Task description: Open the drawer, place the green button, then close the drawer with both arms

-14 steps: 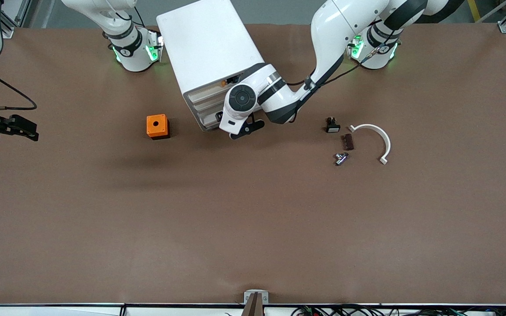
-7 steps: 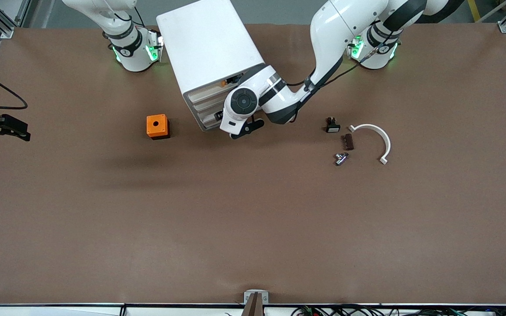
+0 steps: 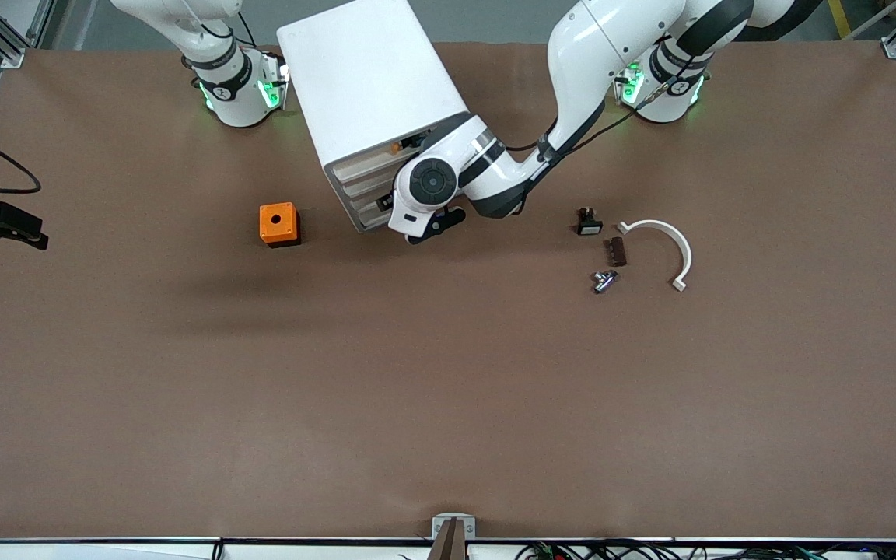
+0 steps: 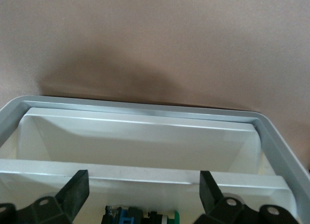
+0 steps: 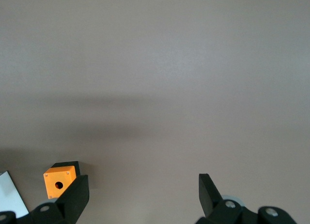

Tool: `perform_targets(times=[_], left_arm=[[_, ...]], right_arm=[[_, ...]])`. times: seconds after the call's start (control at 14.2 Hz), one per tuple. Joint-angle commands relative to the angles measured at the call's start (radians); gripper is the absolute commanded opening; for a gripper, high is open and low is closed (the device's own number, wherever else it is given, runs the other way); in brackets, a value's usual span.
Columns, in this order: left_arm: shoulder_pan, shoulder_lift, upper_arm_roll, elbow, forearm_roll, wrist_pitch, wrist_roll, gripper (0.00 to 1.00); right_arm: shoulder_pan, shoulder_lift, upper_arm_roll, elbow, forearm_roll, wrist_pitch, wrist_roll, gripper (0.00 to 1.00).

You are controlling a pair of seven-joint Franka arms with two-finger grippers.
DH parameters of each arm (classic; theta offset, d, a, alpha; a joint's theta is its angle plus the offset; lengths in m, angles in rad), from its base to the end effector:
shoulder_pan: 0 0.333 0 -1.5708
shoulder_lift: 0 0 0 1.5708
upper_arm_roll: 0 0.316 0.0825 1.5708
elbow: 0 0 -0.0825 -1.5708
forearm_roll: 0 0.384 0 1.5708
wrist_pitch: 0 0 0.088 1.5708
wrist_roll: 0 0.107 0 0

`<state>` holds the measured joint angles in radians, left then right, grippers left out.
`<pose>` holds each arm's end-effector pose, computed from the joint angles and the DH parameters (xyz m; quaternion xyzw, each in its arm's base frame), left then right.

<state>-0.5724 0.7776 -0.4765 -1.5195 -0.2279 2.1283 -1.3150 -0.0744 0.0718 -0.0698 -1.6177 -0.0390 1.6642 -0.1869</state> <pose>0.3865 -0.5843 0.2373 0.9345 0.2413 -0.2563 0.0524 0.5749 -0.0860 0.5697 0.9994 0.0235 -0.0160 0.0195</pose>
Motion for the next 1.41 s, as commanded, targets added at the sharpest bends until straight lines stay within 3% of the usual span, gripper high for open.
perform_targets(times=[0.0,0.14,0.42,0.63,0.84,1.34], left_arm=[[0.047,-0.026,0.004,0.010,-0.010,0.004,-0.009,1.00],[0.126,-0.055,0.006,0.012,0.028,0.002,-0.006,1.00],[0.222,-0.156,0.006,0.016,0.286,-0.001,-0.007,1.00],[0.321,-0.228,0.006,0.015,0.387,-0.024,0.000,1.00],[0.397,-0.312,0.007,0.015,0.475,-0.129,0.000,1.00],[0.595,-0.500,-0.001,0.015,0.480,-0.309,0.104,1.00]], right_arm=[[-0.024,-0.009,0.016,-0.008,0.021,0.009,-0.012,1.00],[-0.021,-0.009,0.016,0.001,0.019,0.002,0.000,1.00],[-0.019,-0.006,0.016,0.036,0.022,0.000,-0.002,1.00],[-0.021,-0.007,0.016,0.062,0.022,-0.003,-0.005,1.00],[-0.022,-0.009,0.016,0.061,0.024,-0.095,0.001,1.00],[-0.070,-0.052,0.012,0.038,0.050,-0.146,-0.002,1.00]])
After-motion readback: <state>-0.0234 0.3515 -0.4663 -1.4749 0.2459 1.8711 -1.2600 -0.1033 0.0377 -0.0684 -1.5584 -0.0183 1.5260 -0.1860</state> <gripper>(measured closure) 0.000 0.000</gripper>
